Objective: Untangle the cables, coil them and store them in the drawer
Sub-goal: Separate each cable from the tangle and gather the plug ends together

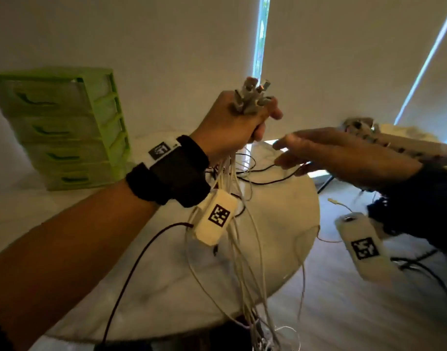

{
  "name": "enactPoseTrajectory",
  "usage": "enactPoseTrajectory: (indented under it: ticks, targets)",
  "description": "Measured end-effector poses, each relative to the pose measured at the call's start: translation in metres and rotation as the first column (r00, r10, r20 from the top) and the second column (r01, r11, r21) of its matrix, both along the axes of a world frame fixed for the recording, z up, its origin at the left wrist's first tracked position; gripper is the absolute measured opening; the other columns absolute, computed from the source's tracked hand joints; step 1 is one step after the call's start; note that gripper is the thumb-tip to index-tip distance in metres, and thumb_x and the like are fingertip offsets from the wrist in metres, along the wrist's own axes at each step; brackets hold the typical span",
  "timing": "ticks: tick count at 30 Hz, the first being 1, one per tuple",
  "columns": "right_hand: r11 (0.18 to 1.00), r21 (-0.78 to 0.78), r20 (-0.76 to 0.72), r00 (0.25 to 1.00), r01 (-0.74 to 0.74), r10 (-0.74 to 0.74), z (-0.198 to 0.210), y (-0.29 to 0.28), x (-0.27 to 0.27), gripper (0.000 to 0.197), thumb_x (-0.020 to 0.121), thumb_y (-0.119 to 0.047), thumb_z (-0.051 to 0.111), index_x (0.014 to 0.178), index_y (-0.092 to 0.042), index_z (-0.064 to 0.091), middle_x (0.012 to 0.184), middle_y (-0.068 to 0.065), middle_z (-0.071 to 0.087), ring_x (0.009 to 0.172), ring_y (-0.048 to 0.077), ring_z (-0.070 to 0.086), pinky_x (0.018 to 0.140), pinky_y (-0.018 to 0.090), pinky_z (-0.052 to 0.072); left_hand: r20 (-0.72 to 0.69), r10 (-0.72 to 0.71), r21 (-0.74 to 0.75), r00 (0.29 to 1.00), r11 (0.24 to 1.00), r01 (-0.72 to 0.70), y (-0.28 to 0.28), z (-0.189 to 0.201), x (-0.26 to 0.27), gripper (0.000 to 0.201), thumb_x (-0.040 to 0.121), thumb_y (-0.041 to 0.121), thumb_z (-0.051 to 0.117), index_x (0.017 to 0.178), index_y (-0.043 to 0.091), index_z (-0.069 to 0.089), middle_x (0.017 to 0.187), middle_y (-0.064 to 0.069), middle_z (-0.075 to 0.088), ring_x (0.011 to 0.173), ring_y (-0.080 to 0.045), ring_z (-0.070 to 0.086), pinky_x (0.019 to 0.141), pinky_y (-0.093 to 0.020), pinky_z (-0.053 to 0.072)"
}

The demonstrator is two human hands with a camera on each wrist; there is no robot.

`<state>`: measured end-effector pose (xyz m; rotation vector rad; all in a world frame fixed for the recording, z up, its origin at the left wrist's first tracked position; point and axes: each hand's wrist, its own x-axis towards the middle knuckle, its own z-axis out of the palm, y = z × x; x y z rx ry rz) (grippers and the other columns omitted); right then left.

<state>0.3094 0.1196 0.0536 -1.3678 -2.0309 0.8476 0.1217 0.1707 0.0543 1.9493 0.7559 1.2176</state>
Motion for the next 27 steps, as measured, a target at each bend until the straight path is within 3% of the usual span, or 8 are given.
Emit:
enactPoseTrajectory:
  ticks: [5,9,12,18,21,23,25,27]
  targets:
    - [0.984,-0.127,-0.197,0.976,-0.124,0.097,-0.035,0.009,-0.033,0.058,0.078,-0.045,0.064,0.128,-0.018,0.054,0.118,0.004,0.067,0.106,0.019,0.066,0.095,0.038,0.052,0.054,-0.024,-0.092,0.998,0.995,0.029,-0.014,-0.002,0.029,0.029,0.101,0.031,0.045,0.087,0.013,0.063,0.059,-0.002,0.049,0.046,-0.007,0.045,0.045,-0.017,0.039]
    - [0.953,-0.203,-0.428,0.895,-0.227,0.122,-0.053,0.009,-0.025,0.011,0.092,-0.017,0.055,0.098,-0.009,0.058,0.076,0.004,0.063,0.069,0.014,0.064,0.068,0.026,0.055,0.255,-0.106,-0.292,0.961,0.939,0.181,-0.014,-0.007,0.039,0.042,0.1,0.04,0.042,0.071,0.014,0.055,0.055,0.0,0.05,0.045,-0.01,0.043,0.043,-0.02,0.036]
    - [0.946,-0.239,-0.27,0.951,-0.22,0.153,-0.071,0.009,-0.002,0.016,0.093,-0.022,0.055,0.088,-0.008,0.059,0.063,0.002,0.054,0.055,0.015,0.054,0.06,0.028,0.049,0.343,-0.21,-0.406,0.916,0.846,0.346,-0.014,-0.011,0.046,0.057,0.101,0.046,0.036,0.053,0.015,0.043,0.049,-0.003,0.051,0.052,-0.017,0.052,0.056,-0.029,0.047]
    - [0.94,-0.31,0.293,0.955,0.142,-0.048,-0.108,0.024,0.062,0.043,0.1,-0.04,0.043,0.069,-0.014,0.054,0.069,0.003,0.056,0.07,0.017,0.052,0.078,0.029,0.042,0.46,-0.346,-0.488,0.818,0.671,0.558,-0.012,-0.015,0.056,0.067,0.1,0.048,0.031,0.042,0.016,0.039,0.041,-0.002,0.037,0.052,-0.021,0.045,0.074,-0.038,0.05]
    - [0.931,-0.103,0.541,0.805,0.35,-0.243,-0.117,0.037,0.096,0.041,0.102,-0.033,0.039,0.069,-0.013,0.049,0.07,0.005,0.05,0.074,0.023,0.051,0.069,0.031,0.038,0.47,-0.356,-0.519,0.808,0.629,0.579,-0.006,-0.019,0.059,0.067,0.1,0.05,0.031,0.043,0.016,0.035,0.04,0.001,0.028,0.042,-0.014,0.034,0.07,-0.035,0.047]
    - [0.817,0.204,0.563,0.618,0.54,-0.549,-0.121,0.044,0.117,0.045,0.102,-0.035,0.035,0.076,-0.006,0.056,0.074,0.012,0.056,0.076,0.028,0.055,0.067,0.03,0.034,0.459,-0.365,-0.52,0.81,0.629,0.578,-0.004,-0.022,0.062,0.067,0.1,0.05,0.031,0.043,0.016,0.033,0.04,0.001,0.025,0.04,-0.013,0.03,0.069,-0.033,0.046]
    - [0.635,0.482,0.366,0.52,0.604,-0.772,-0.124,0.045,0.132,0.046,0.103,-0.036,0.033,0.095,-0.005,0.065,0.085,0.018,0.063,0.073,0.027,0.052,0.068,0.029,0.032,0.473,-0.347,-0.508,0.81,0.643,0.573,-0.002,-0.023,0.064,0.066,0.1,0.049,0.032,0.043,0.015,0.033,0.041,0.001,0.025,0.04,-0.014,0.03,0.068,-0.033,0.048]
    - [0.51,0.589,0.125,0.552,0.627,-0.824,-0.131,0.038,0.136,0.044,0.103,-0.035,0.031,0.105,-0.007,0.065,0.089,0.018,0.06,0.077,0.026,0.049,0.069,0.028,0.029,0.495,-0.308,-0.488,0.812,0.675,0.554,0.004,-0.023,0.062,0.066,0.101,0.047,0.033,0.044,0.015,0.034,0.043,-0.002,0.029,0.045,-0.016,0.037,0.073,-0.035,0.051]
